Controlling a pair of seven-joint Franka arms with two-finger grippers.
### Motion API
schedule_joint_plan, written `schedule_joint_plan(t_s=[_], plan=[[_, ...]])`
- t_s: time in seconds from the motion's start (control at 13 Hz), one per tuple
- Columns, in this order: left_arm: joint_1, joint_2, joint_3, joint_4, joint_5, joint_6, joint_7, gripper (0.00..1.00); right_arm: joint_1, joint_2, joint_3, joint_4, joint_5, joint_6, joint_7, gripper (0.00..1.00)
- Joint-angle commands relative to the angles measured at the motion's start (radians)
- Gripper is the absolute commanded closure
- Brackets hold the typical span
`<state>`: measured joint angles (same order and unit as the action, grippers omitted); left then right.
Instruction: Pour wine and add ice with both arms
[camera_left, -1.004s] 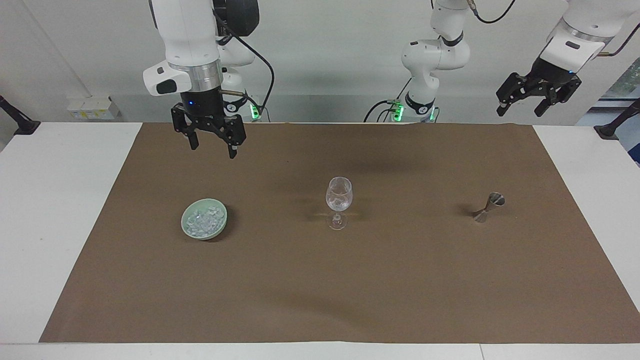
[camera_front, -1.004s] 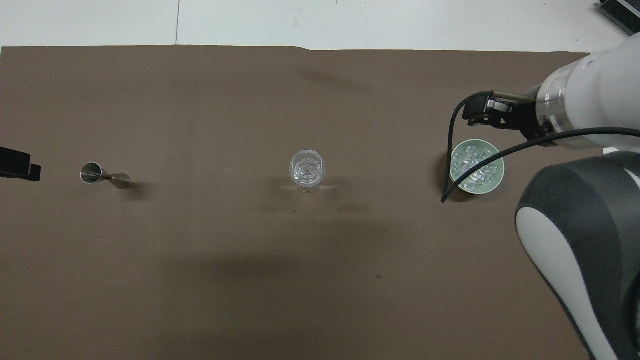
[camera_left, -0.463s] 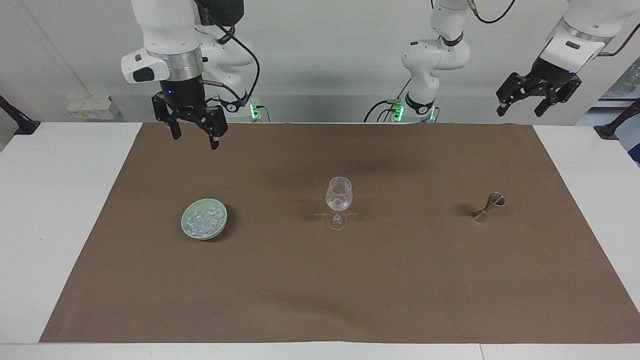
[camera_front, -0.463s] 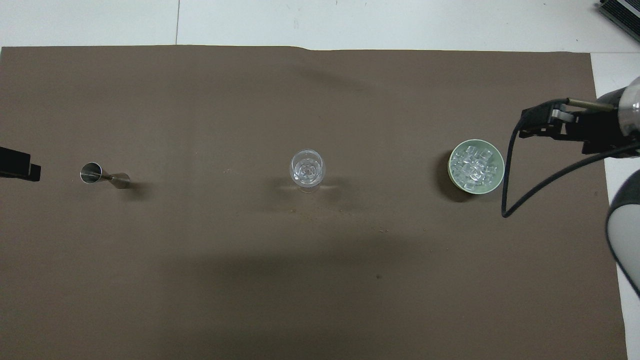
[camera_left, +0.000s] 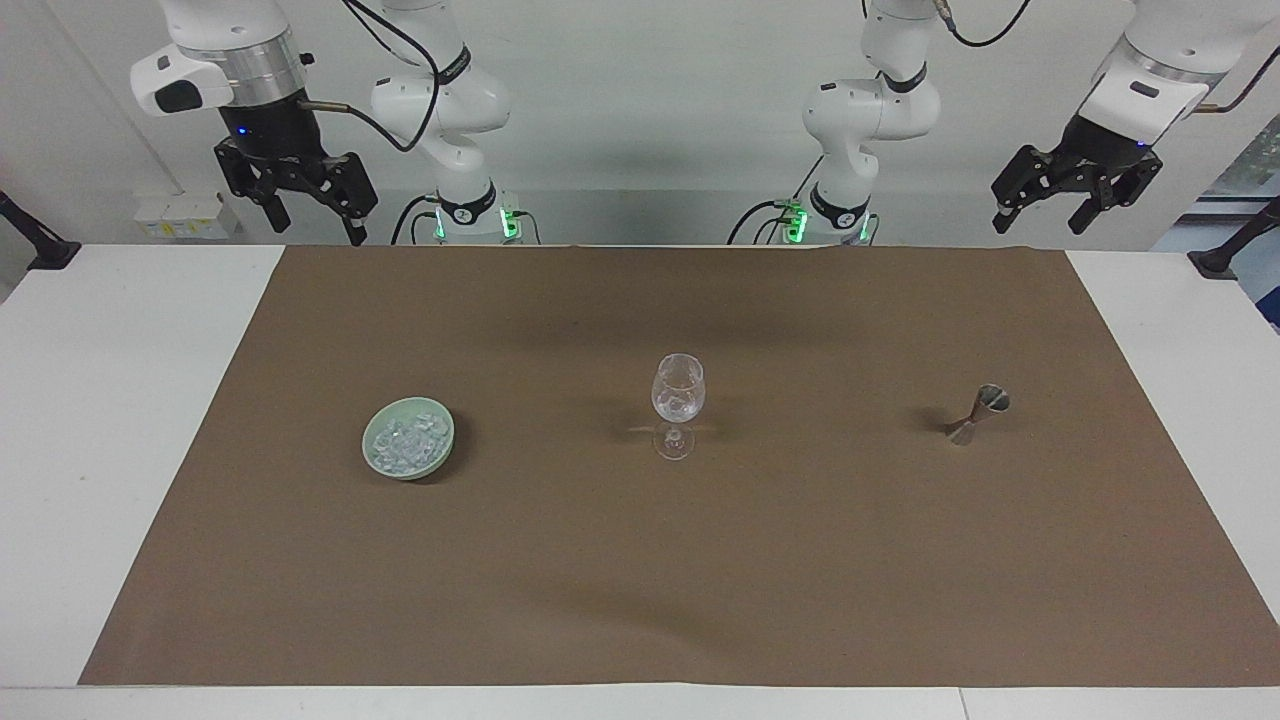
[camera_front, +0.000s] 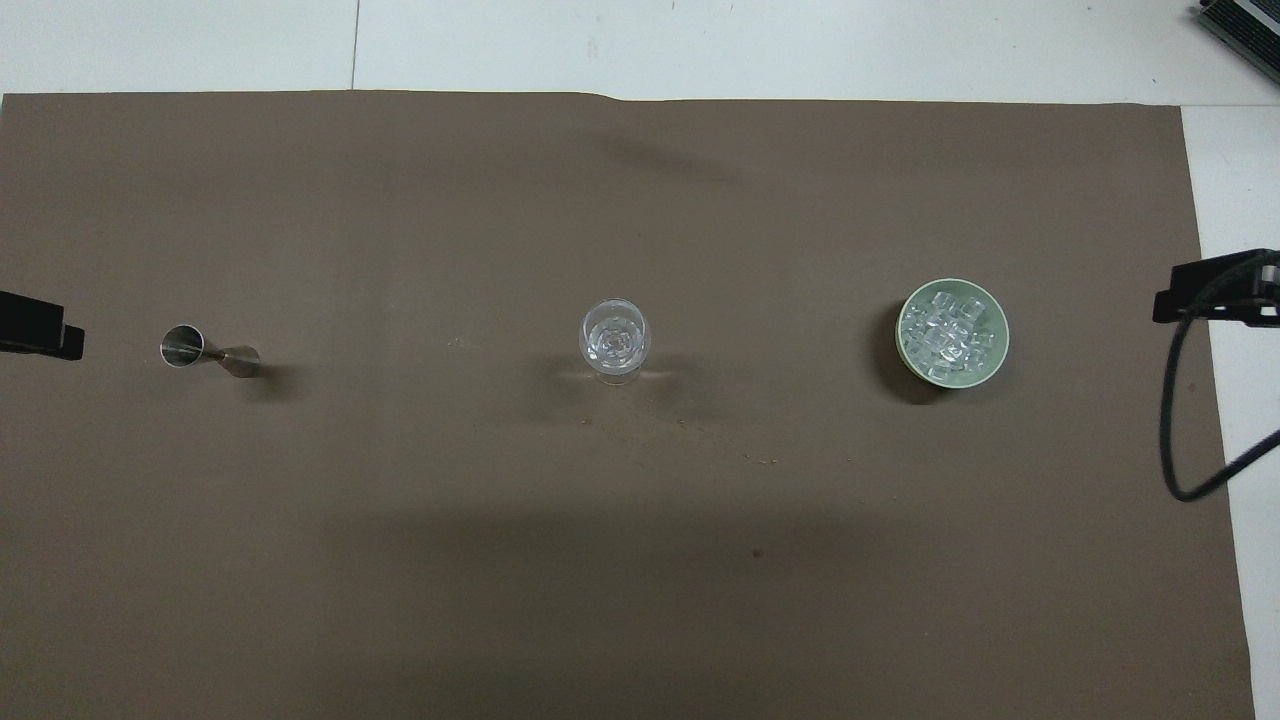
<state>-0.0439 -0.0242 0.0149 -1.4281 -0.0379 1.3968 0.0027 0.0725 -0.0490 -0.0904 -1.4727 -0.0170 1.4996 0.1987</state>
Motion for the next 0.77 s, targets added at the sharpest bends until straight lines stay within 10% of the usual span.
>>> schedule_joint_plan(t_s=[0.0,0.69], plan=[[-0.010,-0.010,0.008,-0.005,0.001,0.017,0.028,0.00,0.000,-0.049,-0.038,-0.082,0.029,0.014,-0.061,0.00],[-0.005,-0.005,0.014,0.001,0.006,0.007,0.043,0.00,0.007,-0.051,0.005,-0.115,0.026,0.042,-0.068,0.00]])
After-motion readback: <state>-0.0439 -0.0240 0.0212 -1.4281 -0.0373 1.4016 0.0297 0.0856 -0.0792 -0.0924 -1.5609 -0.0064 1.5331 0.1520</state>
